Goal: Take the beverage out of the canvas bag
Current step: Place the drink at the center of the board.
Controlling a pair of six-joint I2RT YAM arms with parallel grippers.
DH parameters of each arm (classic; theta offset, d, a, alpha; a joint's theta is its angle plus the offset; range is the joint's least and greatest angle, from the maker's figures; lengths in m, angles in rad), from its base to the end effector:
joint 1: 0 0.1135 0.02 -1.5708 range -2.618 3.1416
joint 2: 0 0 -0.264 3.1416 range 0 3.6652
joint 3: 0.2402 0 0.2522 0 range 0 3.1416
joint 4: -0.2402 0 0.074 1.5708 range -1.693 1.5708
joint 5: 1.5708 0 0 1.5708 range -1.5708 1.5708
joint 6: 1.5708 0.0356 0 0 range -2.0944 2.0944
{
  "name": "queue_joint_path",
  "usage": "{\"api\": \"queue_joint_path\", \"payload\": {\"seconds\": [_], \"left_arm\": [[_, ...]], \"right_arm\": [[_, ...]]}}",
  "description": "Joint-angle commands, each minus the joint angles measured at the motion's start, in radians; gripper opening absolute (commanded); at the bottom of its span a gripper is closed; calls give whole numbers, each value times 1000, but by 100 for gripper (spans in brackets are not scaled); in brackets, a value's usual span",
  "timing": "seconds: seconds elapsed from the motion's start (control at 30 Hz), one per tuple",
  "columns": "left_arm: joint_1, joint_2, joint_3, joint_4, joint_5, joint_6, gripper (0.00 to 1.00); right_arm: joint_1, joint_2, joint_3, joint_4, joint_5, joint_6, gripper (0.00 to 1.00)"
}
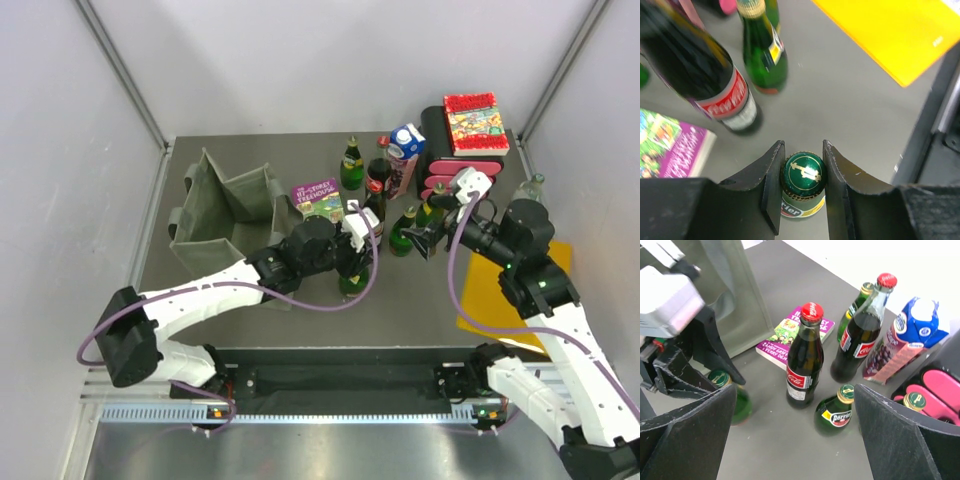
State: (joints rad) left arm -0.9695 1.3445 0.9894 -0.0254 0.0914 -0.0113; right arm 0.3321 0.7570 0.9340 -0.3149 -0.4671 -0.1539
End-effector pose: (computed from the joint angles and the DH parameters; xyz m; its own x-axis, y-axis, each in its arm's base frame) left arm 0.1743 -0.2599 0.3012 -0.2199 0.3007 -0.9280 0.8667 0.4969 -0.0444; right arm 0.1493 0.0684 0.3825 -0.0192 -0.1514 -0.9883 -0.7242 0.6836 -0.0907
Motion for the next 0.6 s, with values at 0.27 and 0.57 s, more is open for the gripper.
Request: {"api": "queue_joint_path", "payload": {"seconds": [0.27,0.57], "left_arm": [[-1,15,-69,493,-10,109,0],[0,70,-98,561,-27,103,0]], "right_arm": [[-45,39,-6,73,-30,79,99],[-50,42,-9,56,-38,76,100]]}}
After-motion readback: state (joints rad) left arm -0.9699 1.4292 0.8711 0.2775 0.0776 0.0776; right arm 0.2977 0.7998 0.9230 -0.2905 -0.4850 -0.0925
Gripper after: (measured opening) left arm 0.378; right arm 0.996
